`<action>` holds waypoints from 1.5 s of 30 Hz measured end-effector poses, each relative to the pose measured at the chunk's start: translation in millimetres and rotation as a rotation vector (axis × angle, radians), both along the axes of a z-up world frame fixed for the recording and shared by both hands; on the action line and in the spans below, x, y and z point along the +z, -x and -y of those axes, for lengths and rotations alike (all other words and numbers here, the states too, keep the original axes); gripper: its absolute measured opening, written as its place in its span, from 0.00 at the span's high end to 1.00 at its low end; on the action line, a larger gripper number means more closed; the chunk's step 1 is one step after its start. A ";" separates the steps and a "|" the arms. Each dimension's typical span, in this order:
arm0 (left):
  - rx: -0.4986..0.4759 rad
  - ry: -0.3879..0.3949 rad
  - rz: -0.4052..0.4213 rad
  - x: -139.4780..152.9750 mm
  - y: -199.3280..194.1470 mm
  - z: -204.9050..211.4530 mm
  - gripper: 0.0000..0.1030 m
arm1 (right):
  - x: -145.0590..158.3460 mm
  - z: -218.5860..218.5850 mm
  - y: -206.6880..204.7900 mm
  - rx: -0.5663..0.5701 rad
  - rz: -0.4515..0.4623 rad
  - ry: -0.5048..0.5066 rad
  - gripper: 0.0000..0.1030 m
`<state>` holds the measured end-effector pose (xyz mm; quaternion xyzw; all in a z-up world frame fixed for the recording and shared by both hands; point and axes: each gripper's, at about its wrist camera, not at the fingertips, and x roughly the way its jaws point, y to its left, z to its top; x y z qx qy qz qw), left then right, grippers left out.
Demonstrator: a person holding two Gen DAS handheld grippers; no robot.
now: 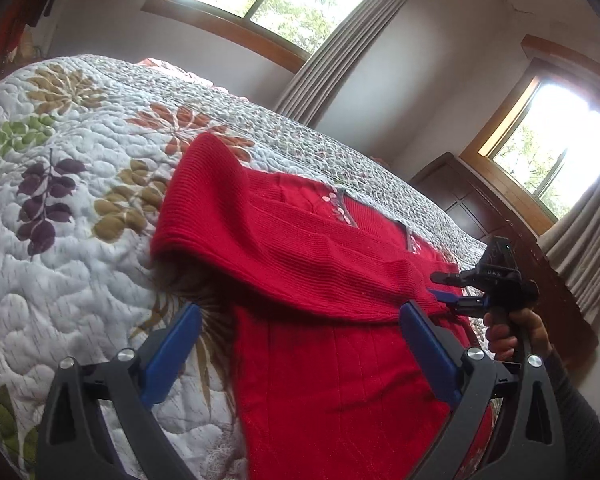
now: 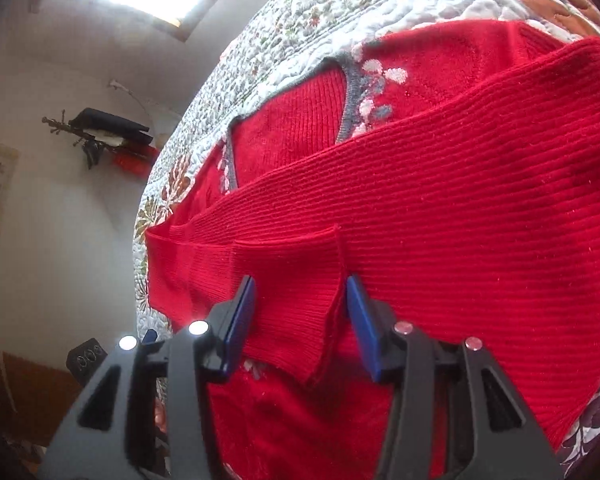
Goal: Fold small clothes
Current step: 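Carry the sleeve across the chest toward the first folded sleeve with the right tool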
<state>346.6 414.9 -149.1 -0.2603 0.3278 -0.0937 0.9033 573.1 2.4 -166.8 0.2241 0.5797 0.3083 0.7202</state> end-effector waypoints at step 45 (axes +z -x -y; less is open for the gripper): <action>0.002 0.040 -0.074 -32.1 20.3 18.4 0.04 | 94.4 123.0 -35.2 -0.187 0.059 -0.010 0.96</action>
